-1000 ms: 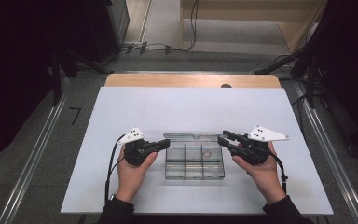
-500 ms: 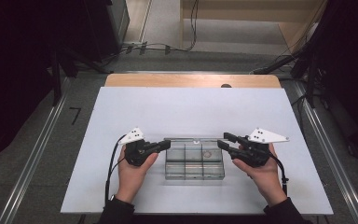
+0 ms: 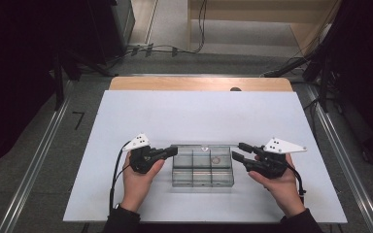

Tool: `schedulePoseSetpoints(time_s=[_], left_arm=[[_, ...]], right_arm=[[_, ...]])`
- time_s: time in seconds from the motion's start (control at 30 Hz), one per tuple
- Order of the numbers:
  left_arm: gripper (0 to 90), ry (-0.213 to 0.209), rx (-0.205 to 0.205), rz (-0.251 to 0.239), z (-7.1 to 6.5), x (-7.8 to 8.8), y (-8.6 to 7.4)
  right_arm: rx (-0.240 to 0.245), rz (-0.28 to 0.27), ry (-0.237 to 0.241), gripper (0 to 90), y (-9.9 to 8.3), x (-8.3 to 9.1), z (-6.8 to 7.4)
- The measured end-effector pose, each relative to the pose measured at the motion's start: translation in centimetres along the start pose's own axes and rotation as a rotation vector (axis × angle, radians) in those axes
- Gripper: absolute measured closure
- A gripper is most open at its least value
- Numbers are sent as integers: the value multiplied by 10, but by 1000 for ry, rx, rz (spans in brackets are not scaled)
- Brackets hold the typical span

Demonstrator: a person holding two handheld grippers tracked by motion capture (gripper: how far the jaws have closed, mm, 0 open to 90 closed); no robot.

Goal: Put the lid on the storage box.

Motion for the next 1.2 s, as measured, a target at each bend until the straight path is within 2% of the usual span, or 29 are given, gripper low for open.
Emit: schedulePoseSetpoints(time_s=[0.13, 0.27, 0.43, 0.6, 0.7, 0.93, 1.2], left_arm=[[892, -3, 2, -4, -1, 0, 0], [891, -7, 3, -6, -3, 1, -1], [892, -13, 9, -8, -4, 2, -3], [892, -18, 11, -12, -7, 3, -3], [892, -16, 8, -11, -8, 4, -3], [892, -16, 2, -7, -10, 7, -4], [892, -18, 0, -11, -15, 13, -5]], right_arm=[[-14, 19, -16, 528, -10, -2, -3], [-35, 29, -24, 589, -15, -6, -4], [-38, 50, -28, 659, -19, -10, -2], [-30, 77, 7, 793, -22, -11, 4], [-26, 71, 26, 846, -22, -12, 7], [-32, 58, 36, 871, -20, -8, 10], [-15, 50, 40, 872, -19, -5, 14]])
Point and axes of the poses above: each handheld gripper's, and its own axes: x roughly backward along the jaws, y roughly out of its top, z roughly to its left, the point moved 5 cm from there along -x, roughly forward along the jaws, and after that the axes turned 10 degrees about -x, right-handed, at the moved point
